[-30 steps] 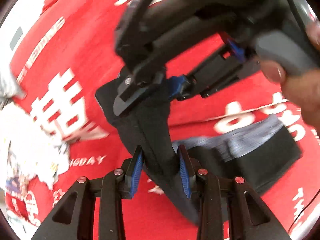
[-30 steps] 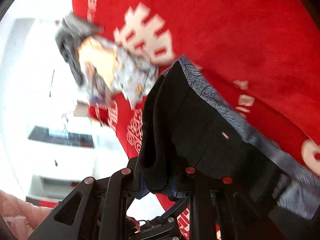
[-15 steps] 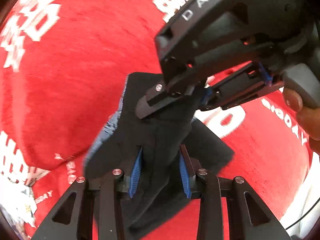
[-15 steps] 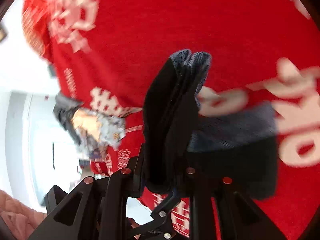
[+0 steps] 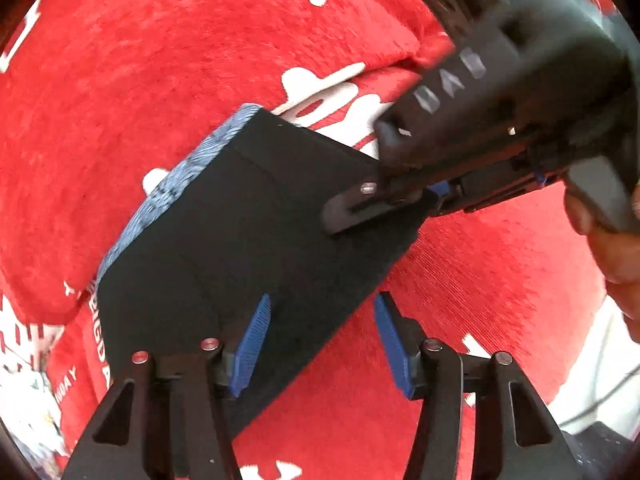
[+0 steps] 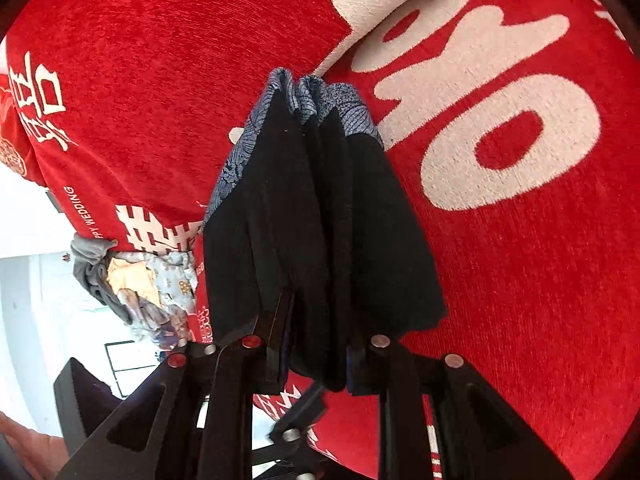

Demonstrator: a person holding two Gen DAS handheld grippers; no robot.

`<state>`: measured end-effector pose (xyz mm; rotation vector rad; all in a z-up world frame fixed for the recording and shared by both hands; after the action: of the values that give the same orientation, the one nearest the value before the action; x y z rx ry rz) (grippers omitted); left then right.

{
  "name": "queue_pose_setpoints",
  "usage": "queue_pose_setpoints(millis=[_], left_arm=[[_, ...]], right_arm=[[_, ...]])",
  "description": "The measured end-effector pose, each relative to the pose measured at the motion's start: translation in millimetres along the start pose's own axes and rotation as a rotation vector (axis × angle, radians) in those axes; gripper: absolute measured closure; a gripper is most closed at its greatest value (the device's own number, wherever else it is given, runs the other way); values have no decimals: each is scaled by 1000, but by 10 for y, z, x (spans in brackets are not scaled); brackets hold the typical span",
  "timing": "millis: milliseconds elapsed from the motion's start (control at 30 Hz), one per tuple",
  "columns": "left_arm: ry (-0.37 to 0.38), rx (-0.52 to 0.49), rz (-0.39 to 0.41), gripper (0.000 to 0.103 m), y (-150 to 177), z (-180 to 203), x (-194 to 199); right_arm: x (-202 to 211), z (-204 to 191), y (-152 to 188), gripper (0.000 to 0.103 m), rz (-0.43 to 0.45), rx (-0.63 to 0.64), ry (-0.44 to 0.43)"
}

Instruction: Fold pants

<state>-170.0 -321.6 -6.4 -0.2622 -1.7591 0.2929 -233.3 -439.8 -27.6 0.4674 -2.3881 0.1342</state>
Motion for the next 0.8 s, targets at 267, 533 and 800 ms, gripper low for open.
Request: queue_pose_setpoints(millis=[267,533,800], left_arm=[[-52,327,-123,47,425,-1114,58],[-38,459,-208,28,1076,-1490,-377],[9,516,-254,17,1034,-1703,-397]], right_arm=[[33,11,66,82,-6,41,108],[-57,57,216,82,-14,79,190],[99,36,251,63,-15,42,293]])
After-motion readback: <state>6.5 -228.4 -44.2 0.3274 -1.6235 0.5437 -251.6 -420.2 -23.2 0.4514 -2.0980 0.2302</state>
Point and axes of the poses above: each gripper's, at about its wrist camera, not at the fingertips, and x roughly against the way its jaws point, z to its right, y to its underside, the point moved 5 cm from there along -x, roughly the way its jaws point, and after that the axes turned 4 degrees about -y, right-handed, at the moved point
